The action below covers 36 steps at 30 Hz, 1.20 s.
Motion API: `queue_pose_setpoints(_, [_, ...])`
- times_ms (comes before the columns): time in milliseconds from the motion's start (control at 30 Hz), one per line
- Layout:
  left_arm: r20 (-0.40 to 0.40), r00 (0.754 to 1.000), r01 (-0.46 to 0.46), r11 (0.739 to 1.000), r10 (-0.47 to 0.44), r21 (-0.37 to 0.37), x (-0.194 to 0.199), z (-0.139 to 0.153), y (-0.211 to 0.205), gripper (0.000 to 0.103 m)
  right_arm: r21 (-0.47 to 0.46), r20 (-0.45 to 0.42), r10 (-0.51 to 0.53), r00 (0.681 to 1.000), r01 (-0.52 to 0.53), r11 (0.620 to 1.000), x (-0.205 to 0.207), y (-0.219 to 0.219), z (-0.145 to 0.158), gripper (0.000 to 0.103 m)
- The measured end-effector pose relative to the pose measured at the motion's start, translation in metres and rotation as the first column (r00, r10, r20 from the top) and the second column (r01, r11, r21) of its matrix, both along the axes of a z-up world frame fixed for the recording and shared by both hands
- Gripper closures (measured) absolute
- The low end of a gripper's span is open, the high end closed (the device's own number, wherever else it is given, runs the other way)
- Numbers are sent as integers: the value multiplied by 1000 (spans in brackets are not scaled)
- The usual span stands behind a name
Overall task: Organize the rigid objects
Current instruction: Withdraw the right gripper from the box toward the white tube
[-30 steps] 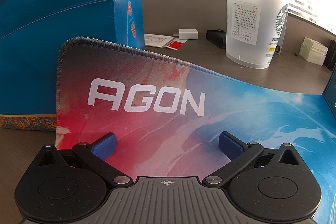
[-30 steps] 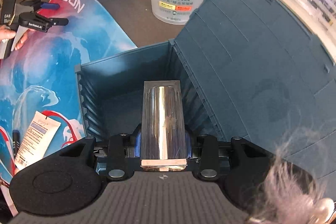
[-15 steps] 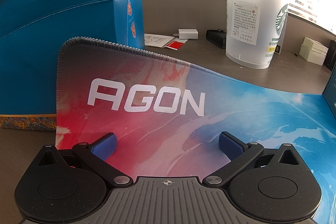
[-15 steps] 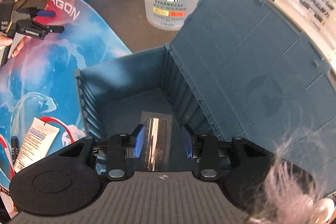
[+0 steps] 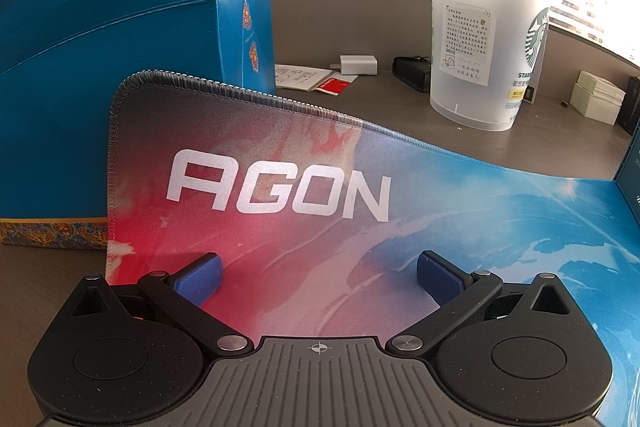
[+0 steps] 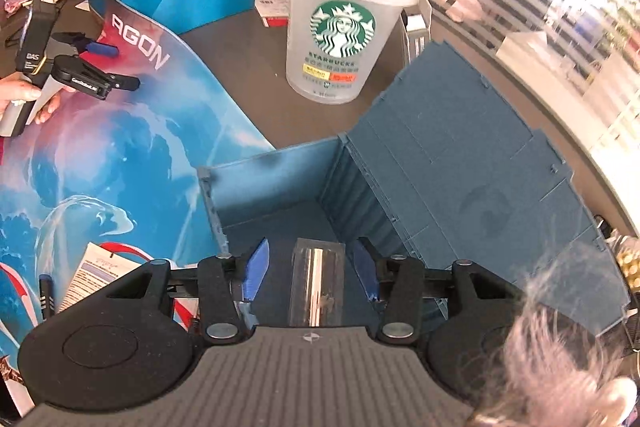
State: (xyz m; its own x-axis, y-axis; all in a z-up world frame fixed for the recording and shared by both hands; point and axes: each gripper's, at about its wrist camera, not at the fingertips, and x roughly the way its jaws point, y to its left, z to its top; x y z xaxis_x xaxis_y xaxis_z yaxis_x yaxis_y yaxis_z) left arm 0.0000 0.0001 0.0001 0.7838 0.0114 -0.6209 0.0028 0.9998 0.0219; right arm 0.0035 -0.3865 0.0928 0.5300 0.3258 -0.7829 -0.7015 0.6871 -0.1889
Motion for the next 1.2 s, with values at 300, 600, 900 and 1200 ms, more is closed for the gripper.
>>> queue_pose_setpoints(300, [0,1000,0,1000,0,0,0,0,0,0,-1,73,5,997,-5,1000,-34,11,10,41])
queue_pose_setpoints(600, [0,1000,0,1000,0,0,0,0,0,0,6,150,-3,989,2,1000,-66,20,21,20])
queue_pose_setpoints(900, [0,1000,0,1000,0,0,0,0,0,0,4,195,14,981,-15,1000,-104,34,22,5])
queue_pose_setpoints(1200, [0,1000,0,1000,0,0,0,0,0,0,6,201,54,978,-56,998,-145,57,-1,0])
